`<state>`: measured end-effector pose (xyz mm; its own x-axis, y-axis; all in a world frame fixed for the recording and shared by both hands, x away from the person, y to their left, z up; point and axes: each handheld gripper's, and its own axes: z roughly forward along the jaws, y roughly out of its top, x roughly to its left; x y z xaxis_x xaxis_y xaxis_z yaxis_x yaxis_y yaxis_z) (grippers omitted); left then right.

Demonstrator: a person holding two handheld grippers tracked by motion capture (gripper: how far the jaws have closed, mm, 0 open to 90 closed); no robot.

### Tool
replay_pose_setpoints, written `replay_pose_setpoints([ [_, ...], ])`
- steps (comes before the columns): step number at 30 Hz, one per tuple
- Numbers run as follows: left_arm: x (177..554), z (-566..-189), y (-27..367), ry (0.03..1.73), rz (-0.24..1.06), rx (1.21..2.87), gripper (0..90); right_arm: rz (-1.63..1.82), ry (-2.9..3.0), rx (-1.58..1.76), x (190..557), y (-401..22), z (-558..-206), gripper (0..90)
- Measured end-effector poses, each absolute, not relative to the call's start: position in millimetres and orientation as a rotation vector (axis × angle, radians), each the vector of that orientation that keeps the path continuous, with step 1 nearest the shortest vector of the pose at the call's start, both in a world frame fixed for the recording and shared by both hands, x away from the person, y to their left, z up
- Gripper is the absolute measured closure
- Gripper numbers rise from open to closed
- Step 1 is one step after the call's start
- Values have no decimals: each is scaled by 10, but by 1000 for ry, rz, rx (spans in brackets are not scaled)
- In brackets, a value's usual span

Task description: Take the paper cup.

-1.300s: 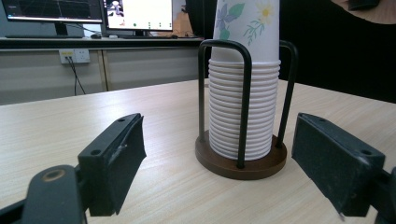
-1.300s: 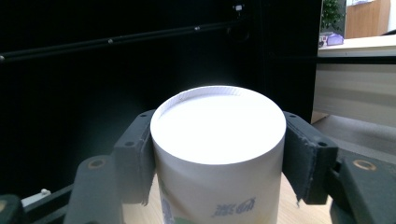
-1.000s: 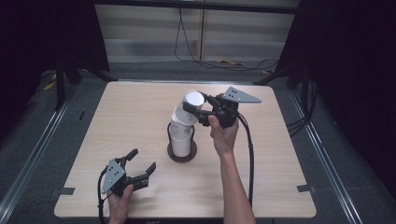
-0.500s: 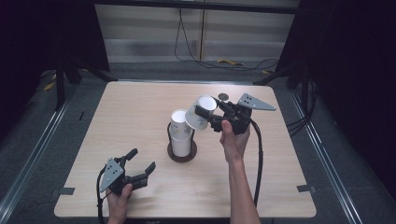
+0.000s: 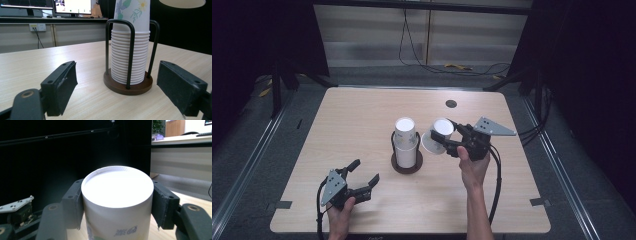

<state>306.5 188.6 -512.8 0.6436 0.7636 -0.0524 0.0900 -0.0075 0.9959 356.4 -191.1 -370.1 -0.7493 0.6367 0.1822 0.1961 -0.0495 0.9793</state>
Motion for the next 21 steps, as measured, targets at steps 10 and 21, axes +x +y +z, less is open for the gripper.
replay_pose_setpoints([
  [10, 3074, -5124, 1904, 735, 566, 1516, 172, 1848, 1946, 873, 3385, -2031, -3857, 366],
  [21, 3036, -4990, 1779, 653, 490, 1553, 173, 1899, 2008, 839, 3352, -1862, -4105, 365],
])
